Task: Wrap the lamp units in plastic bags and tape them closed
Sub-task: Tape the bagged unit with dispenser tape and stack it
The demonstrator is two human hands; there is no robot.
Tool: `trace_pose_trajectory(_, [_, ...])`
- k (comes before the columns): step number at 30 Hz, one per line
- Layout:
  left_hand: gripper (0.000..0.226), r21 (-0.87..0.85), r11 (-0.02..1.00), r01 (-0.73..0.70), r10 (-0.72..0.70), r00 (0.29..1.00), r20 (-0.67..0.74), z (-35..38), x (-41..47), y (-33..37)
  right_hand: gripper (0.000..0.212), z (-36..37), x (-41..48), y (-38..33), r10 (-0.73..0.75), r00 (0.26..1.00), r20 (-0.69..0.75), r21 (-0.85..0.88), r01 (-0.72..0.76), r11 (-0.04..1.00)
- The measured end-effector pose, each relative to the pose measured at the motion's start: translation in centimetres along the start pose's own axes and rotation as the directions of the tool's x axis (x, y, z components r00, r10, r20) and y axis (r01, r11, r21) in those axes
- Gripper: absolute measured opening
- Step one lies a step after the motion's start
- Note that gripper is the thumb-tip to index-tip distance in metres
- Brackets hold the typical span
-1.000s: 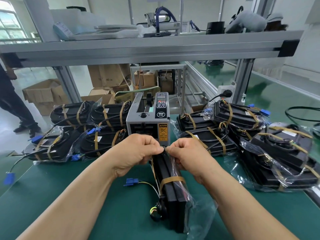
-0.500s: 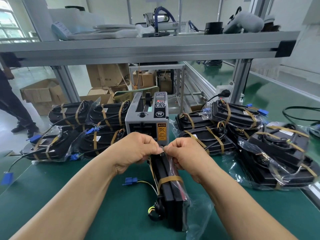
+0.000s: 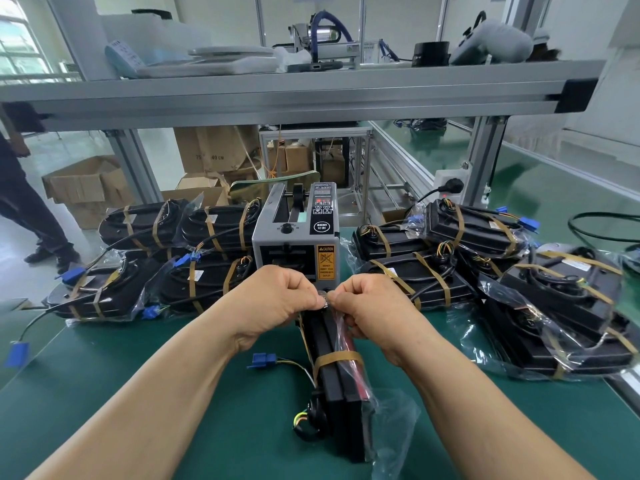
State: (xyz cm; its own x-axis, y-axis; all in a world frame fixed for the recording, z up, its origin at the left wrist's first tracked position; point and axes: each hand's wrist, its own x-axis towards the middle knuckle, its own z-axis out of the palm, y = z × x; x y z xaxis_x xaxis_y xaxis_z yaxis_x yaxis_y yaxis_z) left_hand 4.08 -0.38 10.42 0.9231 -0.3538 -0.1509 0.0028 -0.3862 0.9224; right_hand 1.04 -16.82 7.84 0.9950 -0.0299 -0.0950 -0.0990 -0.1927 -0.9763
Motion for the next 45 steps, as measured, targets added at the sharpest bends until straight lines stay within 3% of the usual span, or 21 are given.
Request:
trace_pose_trajectory(10, [0.021,0.058,0.998,-0.035,0.038,0.998,-0.058,0.2,0.1,-0.6,0.026,0.2,0.1,0.0,-0.007,1.0,0.012,0.003,0.007,1.0])
trace_pose_trajectory(22, [0.013,-0.11,0.992,-0.062,0.026,0.952,-0.305,2.8,0.8,-1.9,0.024,-0.5,0.5,0.1,0.014,1.0,0.013,-0.02,-0.014,1.0])
trace_pose_trajectory(27, [0.012,-0.134,0.991,-0.018,-0.016,0.97,-0.244,2.8,0.6,-1.7,0.023,-0.9,0.4,0.3,0.036,0.999,0.016,0.012,-0.036,0.999])
trace_pose_trajectory(32, [0.028,-0.229,0.971,0.068,-0.084,0.995,-0.058,2.3,0.2,-1.2,0.024,-1.2,0.4,0.5,0.053,0.998,0.019,0.065,-0.055,0.996])
trace_pose_trajectory(38, [0.022,-0.442,0.879,0.179,-0.215,0.976,-0.034,2.7,0.5,-1.1,0.023,-1.2,0.3,0.6,0.053,0.999,0.014,0.073,-0.053,0.996])
trace_pose_trajectory(45, [0.016,-0.474,0.852,0.223,-0.291,0.954,-0.074,2.8,0.7,-1.5,0.024,-1.1,0.5,0.6,0.046,0.999,0.018,0.036,-0.047,0.998])
